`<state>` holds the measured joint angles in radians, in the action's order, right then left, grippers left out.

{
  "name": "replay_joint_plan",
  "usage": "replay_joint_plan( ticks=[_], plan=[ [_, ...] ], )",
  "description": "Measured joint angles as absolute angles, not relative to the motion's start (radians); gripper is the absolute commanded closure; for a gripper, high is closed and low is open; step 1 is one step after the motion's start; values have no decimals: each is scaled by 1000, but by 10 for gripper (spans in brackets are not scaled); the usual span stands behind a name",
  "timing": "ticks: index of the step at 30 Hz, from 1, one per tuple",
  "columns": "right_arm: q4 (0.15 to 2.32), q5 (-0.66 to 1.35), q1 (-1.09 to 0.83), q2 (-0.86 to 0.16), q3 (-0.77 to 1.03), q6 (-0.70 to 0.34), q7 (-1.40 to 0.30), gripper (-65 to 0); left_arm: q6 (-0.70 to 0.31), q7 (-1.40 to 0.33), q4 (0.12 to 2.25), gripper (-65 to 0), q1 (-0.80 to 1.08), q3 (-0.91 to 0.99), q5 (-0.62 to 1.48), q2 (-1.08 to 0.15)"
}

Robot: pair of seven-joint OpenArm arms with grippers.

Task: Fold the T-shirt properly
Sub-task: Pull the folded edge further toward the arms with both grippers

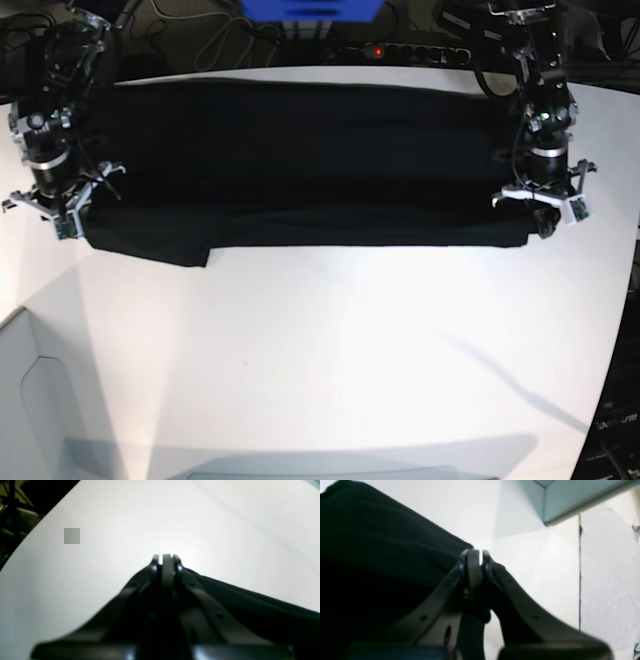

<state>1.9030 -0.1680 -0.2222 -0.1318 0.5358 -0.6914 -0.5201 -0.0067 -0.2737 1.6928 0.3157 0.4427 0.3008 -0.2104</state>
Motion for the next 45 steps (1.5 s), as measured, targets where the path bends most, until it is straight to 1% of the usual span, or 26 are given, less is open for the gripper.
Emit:
replay_joint_plan(
  ticks=[9,21,28,42,43,45],
  plan=[
    [1901,-168,-297,-132,538,-691,-524,0,-7,-280,1589,0,331,443,301,-210],
    [1898,-172,-330,-132,538,-691,-523,0,-10,-281,1625,0,385,458,300,-212],
    [1776,-175,-325,-132,538,-691,-522,0,-15,-281,1625,0,401,502,301,-212],
    [1773,-175,-317,-133,535,-691,-520,0,-15,-280,1567,-1,401,509,300,-212],
    [1771,-174,-317,-133,535,-691,-520,-15,-15,-280,1565,-2,400,509,301,-213],
    [1754,-171,-317,-138,534,-692,-521,-73,-15,-281,1563,-14,401,509,301,-212]
  ],
)
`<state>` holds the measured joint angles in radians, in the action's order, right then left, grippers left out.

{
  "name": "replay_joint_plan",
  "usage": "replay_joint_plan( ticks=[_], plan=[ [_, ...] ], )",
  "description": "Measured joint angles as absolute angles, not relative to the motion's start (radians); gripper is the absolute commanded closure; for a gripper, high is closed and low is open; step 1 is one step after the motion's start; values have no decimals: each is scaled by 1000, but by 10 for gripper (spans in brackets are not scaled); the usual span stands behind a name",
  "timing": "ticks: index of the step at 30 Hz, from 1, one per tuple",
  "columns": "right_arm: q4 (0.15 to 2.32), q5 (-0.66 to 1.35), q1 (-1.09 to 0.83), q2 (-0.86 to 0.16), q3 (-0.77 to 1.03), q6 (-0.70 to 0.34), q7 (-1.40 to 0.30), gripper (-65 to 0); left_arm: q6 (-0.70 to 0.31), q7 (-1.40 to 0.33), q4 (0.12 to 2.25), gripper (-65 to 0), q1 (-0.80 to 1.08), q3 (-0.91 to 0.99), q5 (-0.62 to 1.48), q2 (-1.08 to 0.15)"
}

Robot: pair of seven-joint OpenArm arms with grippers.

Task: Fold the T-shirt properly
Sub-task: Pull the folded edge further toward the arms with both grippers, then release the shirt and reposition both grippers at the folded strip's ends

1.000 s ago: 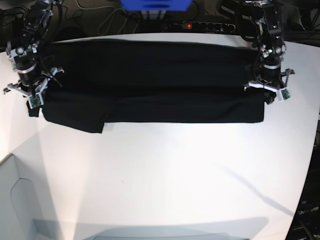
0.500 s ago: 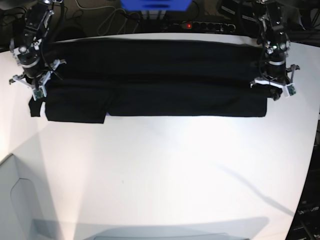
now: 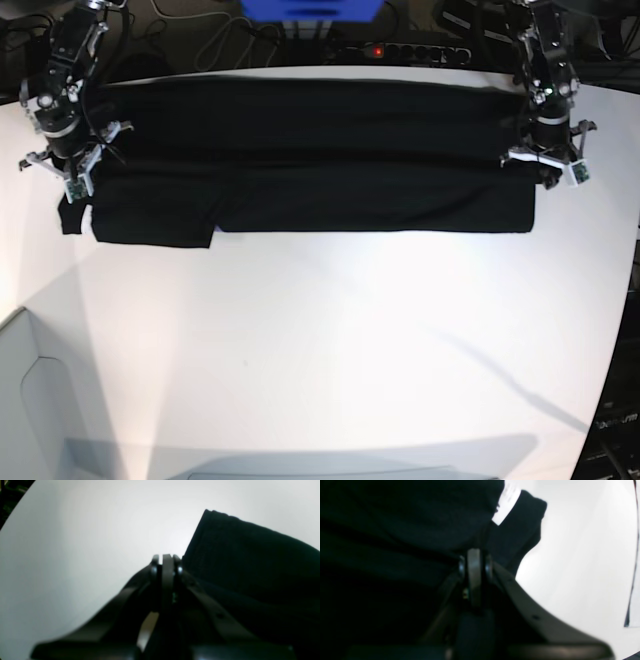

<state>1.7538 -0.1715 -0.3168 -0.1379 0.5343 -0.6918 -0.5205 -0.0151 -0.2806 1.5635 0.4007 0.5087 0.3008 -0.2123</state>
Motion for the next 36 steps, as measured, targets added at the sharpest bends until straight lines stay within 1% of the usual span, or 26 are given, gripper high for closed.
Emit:
replay_joint_plan(
  ticks=[2,5,8,12,15,23,27,30,32,33,36],
  plan=[
    [1746,-173,-322,-154,534,-692,-524,-151,-15,-280,1563,-65,401,509,301,-212],
    [1772,-179,-322,-157,545,-692,-535,-262,-14,-280,1566,-172,405,509,300,-208],
    [1857,-174,-310,-148,573,-691,-525,-311,-14,-277,1576,-248,419,509,300,-204],
    [1881,-175,-254,-152,554,-691,-533,-325,-10,-280,1588,-314,422,509,299,-205],
    [1839,-172,-199,-152,508,-692,-527,-325,-11,-277,1593,-323,418,509,300,-202],
    [1583,-176,-47,-153,486,-692,-533,-326,-11,-280,1592,-324,423,511,298,-202],
    [1488,-176,-20,-158,486,-691,-532,-323,-10,-281,1592,-324,440,511,296,-202],
    [1465,-176,-20,-167,483,-691,-529,-316,-10,-280,1592,-324,439,513,297,-202],
    [1466,-176,-20,-169,483,-691,-530,-281,-10,-280,1592,-324,437,513,297,-202],
    [1466,-176,-20,-168,483,-691,-530,-247,-10,-280,1592,-324,438,513,297,-202],
    [1467,-176,-20,-165,486,-691,-531,-90,-10,-280,1592,-324,440,513,297,-202]
  ],
)
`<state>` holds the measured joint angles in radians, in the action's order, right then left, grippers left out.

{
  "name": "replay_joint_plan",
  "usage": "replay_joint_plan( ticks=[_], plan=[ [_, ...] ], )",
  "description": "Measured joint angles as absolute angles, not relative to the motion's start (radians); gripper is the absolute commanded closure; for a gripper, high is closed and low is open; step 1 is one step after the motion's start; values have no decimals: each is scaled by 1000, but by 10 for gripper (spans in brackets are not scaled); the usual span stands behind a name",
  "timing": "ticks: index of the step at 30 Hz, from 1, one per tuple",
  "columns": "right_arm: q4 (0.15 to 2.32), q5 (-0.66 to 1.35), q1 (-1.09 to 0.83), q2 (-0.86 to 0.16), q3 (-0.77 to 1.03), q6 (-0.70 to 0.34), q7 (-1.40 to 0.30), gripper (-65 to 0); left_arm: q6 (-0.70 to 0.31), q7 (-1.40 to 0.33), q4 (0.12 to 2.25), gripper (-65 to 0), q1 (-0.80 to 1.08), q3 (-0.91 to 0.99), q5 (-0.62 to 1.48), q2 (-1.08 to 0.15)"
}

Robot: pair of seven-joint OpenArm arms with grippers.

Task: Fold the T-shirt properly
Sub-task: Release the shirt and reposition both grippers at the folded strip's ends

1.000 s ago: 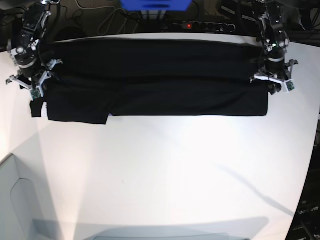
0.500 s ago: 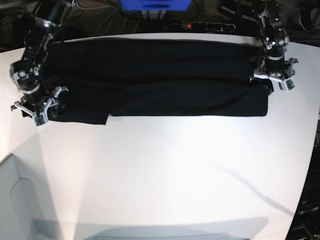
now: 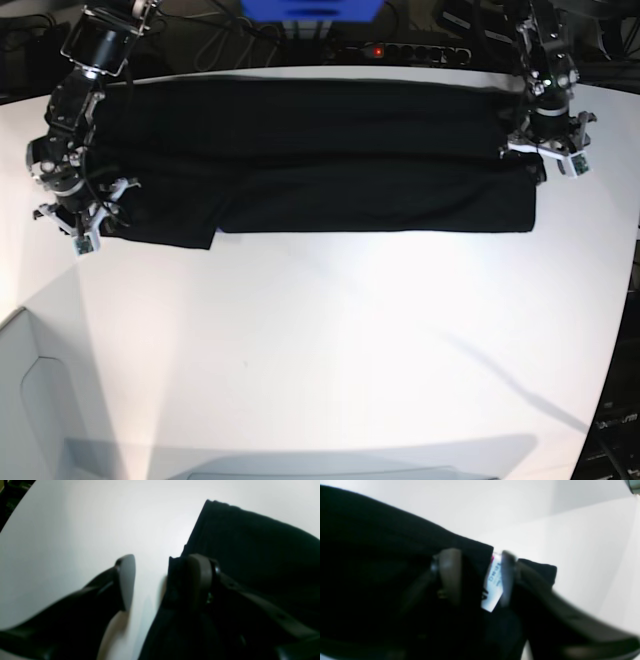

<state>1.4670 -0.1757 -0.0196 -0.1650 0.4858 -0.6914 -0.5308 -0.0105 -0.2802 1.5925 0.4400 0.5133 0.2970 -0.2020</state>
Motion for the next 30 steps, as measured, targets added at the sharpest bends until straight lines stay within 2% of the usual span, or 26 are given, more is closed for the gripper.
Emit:
replay_joint_plan(
  ticks=[2,9,17,23,30],
  plan=[
    [1468,-176,-20,-165,486,-691,-530,0,-10,-280,1592,-324,439,514,297,-202],
    [1621,-176,-44,-159,488,-692,-530,0,-10,-279,1592,-324,438,513,299,-202],
    [1874,-172,-170,-88,490,-691,-530,0,-10,-280,1592,-324,438,513,300,-202],
    [1968,-172,-324,-54,508,-692,-535,0,-11,-280,1592,-324,438,516,299,-202],
    [1985,-173,-377,-19,641,-692,-528,0,-10,-280,1592,-324,438,513,298,-203]
  ],
)
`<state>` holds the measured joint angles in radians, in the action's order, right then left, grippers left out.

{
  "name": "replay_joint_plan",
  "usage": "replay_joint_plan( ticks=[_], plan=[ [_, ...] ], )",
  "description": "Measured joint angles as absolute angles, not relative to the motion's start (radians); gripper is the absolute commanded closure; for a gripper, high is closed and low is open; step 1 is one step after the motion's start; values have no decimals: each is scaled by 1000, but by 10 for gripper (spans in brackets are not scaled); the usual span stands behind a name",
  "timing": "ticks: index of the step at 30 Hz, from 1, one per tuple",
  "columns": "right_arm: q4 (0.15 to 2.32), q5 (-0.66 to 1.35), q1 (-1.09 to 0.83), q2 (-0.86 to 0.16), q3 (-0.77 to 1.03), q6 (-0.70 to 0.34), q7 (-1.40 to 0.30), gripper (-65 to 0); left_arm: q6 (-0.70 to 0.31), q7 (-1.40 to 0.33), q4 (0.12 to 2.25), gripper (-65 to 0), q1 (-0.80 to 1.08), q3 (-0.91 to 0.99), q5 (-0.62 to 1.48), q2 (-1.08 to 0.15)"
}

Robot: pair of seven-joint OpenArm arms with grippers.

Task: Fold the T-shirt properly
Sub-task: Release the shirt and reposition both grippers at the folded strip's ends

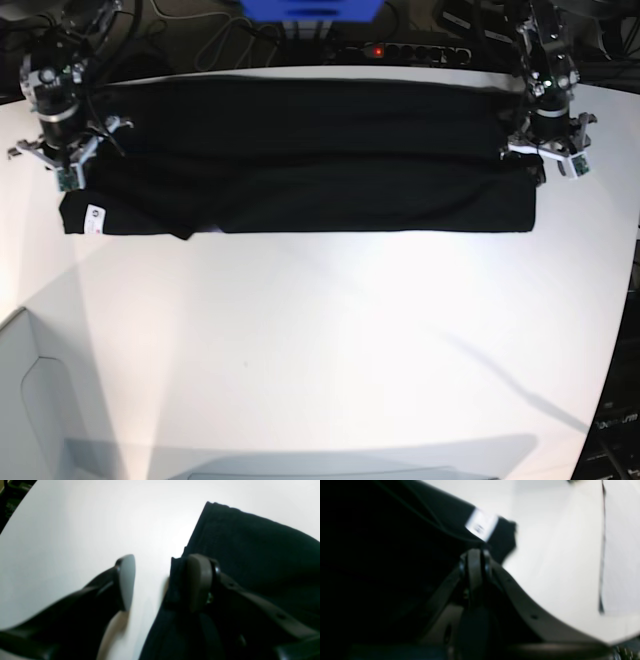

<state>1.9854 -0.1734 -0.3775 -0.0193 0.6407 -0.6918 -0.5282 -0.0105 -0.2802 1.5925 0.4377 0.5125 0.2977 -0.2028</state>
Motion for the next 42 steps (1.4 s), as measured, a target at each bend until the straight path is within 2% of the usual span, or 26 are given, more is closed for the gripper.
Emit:
replay_joint_plan(
  ticks=[19,32,39,42],
  plan=[
    [1986,-171,-517,33,677,-692,-526,0,-11,-280,1595,-324,440,514,297,-213],
    [1982,-172,-530,31,673,-691,-531,-2,-14,-281,1711,-325,492,538,297,-213],
    [1982,-174,-545,30,673,-692,-531,-223,-11,-279,1711,-325,527,561,297,-216],
    [1985,-175,-543,30,683,-691,-521,-288,-11,-277,1711,-325,544,560,297,-215]
  ],
)
